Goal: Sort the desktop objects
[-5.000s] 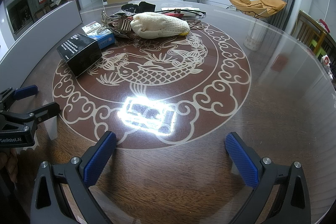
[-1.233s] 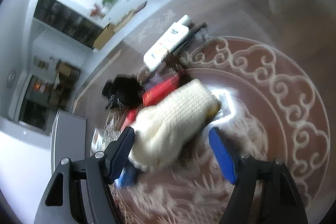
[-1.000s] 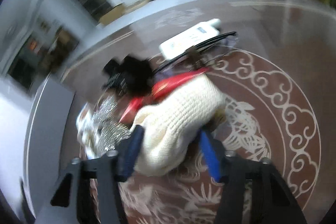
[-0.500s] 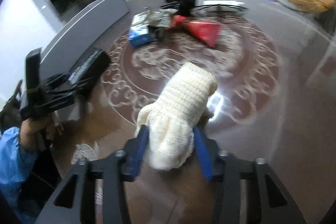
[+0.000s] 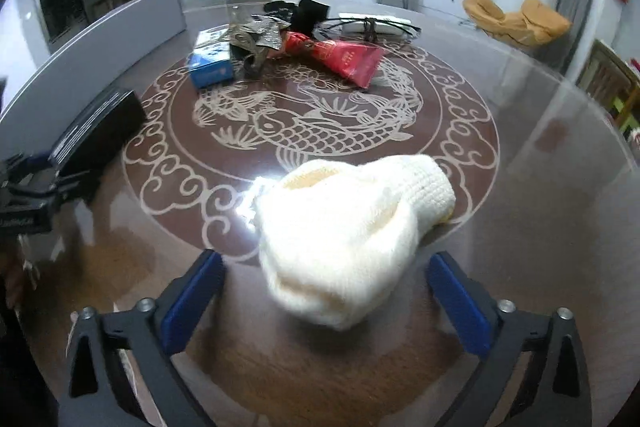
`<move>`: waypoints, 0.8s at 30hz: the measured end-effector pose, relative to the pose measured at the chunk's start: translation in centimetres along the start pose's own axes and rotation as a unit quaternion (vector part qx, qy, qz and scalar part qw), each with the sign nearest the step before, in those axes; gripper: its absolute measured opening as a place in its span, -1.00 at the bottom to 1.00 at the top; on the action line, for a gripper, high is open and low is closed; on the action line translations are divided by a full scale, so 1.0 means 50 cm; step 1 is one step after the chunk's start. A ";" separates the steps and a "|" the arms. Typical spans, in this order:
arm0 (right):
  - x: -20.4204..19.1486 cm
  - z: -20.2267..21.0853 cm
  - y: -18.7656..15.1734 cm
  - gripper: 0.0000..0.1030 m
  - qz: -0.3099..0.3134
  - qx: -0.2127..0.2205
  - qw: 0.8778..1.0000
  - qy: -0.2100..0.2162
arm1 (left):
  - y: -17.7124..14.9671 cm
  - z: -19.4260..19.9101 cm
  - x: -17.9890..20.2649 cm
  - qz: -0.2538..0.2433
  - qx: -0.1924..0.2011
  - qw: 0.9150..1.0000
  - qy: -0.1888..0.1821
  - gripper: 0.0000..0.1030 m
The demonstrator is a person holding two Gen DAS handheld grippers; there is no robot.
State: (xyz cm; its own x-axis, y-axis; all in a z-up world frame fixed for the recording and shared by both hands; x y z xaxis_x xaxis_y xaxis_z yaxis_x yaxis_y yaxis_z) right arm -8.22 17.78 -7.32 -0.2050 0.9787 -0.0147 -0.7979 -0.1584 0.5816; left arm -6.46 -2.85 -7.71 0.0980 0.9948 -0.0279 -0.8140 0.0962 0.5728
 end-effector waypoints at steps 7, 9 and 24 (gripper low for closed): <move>0.007 -0.006 0.001 1.00 -0.004 0.000 1.000 -0.004 | 0.002 -0.003 0.001 0.000 0.000 1.000 -0.002 1.00; 0.007 -0.002 -0.001 1.00 -0.003 0.001 1.000 -0.005 | 0.002 -0.003 0.001 0.000 0.000 1.000 -0.002 1.00; 0.009 0.004 -0.005 1.00 -0.003 0.002 1.000 -0.005 | 0.002 -0.004 0.000 0.000 0.001 1.000 -0.003 1.00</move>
State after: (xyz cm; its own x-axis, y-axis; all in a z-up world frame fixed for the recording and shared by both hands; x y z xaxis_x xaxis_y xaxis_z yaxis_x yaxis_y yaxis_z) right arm -8.00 18.27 -7.31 -0.1943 0.9809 -0.0095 -0.7972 -0.1523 0.5841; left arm -6.67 -2.83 -7.80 0.1020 0.9945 -0.0233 -0.8129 0.0968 0.5743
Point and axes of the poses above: each gripper's, at about its wrist camera, not at the fingertips, and z roughly against the way its jaws point, x to its right, y to its top, the point moved 4 cm from there along -z, roughly the way its jaws point, and after that the axes turned 2 degrees about -z, right-handed, at the moved point
